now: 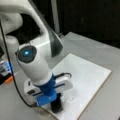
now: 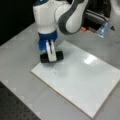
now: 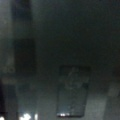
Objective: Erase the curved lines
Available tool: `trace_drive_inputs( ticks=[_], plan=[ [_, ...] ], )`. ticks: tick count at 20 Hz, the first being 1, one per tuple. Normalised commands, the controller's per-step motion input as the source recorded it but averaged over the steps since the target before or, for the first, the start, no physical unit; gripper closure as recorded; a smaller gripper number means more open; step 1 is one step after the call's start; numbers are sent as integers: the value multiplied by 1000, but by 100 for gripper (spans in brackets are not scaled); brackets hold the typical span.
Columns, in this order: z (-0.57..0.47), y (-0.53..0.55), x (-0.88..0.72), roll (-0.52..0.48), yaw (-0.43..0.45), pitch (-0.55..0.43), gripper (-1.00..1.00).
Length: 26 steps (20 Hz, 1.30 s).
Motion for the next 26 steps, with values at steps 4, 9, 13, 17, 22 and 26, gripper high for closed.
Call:
trace_drive_inputs(
  ticks=[4, 9, 13, 17, 22, 26],
  plan=[
    [-150, -79, -35, 131, -30, -97, 100],
    [-172, -74, -149, 81, -57, -80, 100],
    [-143, -33, -202, 16, -84, -66, 100],
    [-142, 19, -178, 3, -77, -84, 100],
    [-202, 140, -140, 22, -78, -120, 100],
    [-284, 303, -110, 53, -88, -146, 100]
  ],
)
